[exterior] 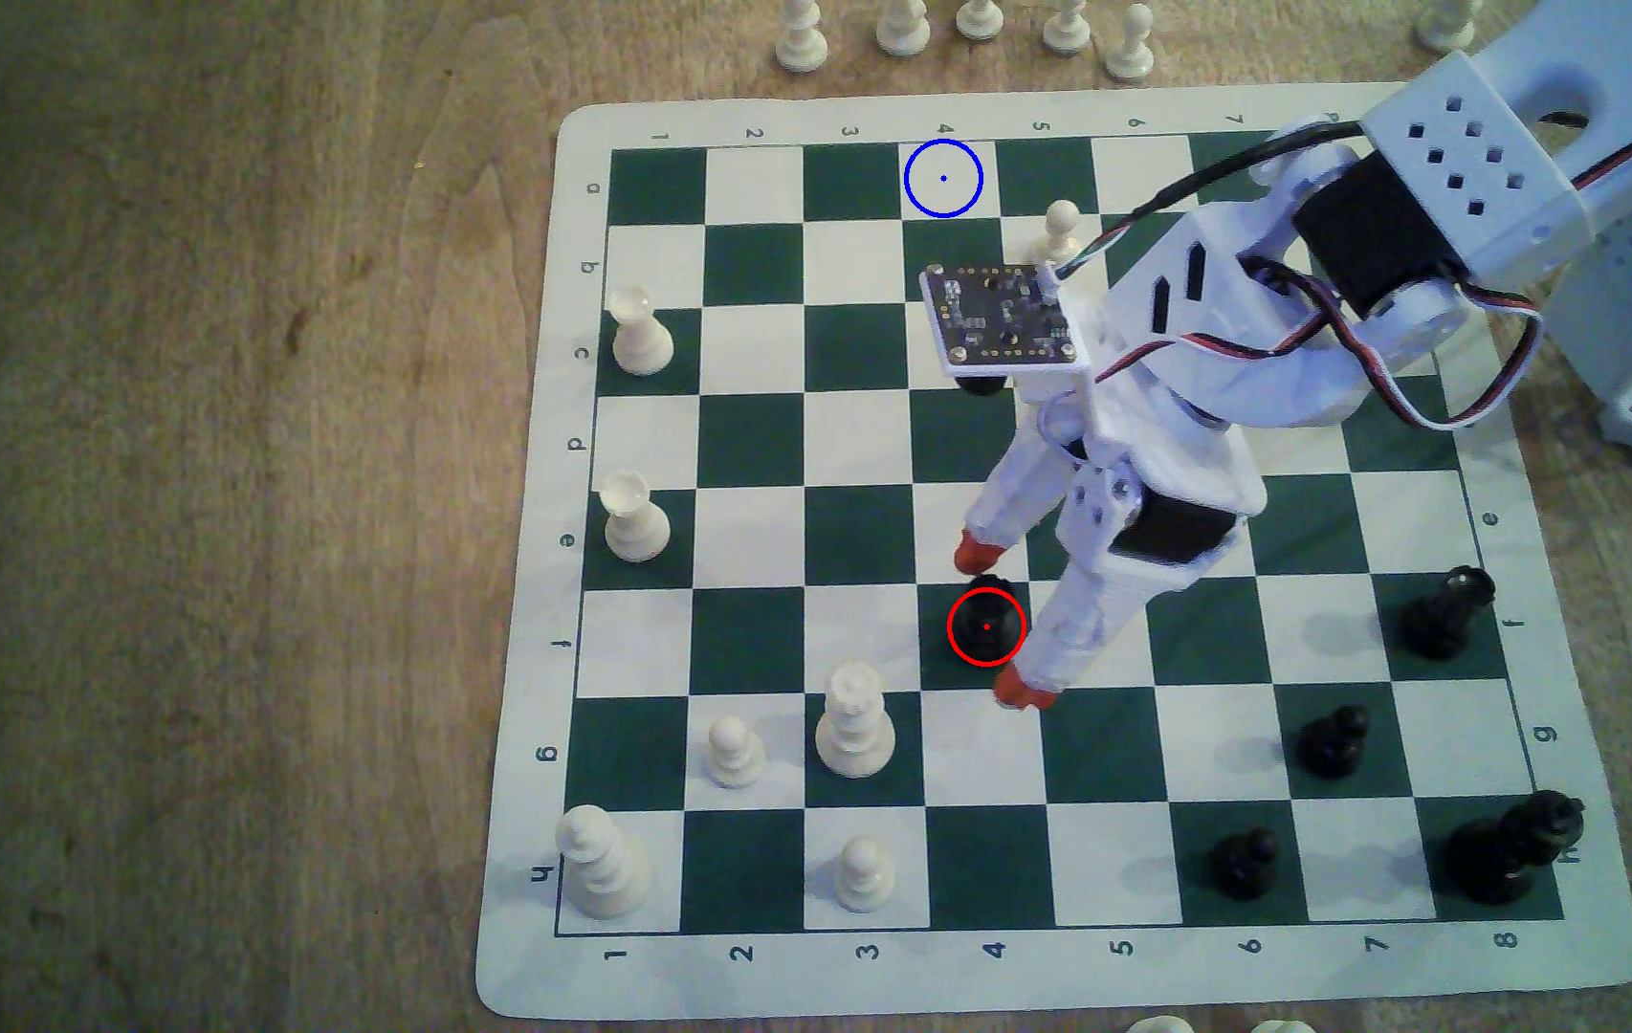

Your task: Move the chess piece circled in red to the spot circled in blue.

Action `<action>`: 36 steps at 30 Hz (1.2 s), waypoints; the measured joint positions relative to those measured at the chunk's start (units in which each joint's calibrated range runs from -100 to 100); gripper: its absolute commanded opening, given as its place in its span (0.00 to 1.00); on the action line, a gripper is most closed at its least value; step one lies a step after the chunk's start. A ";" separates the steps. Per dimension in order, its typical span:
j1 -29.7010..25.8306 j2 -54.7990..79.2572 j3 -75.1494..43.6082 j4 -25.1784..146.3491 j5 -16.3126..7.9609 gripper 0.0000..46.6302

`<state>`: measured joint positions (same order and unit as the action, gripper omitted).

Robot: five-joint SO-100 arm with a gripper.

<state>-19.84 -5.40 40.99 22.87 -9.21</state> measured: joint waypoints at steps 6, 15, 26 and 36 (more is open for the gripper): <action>-0.07 1.68 -0.36 0.00 -0.20 0.40; -0.07 1.68 -0.36 0.00 -0.20 0.10; -0.07 1.59 -0.45 1.51 0.15 0.01; 0.29 0.84 -9.94 13.15 -0.44 0.01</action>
<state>-19.54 -4.57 31.04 36.02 -9.65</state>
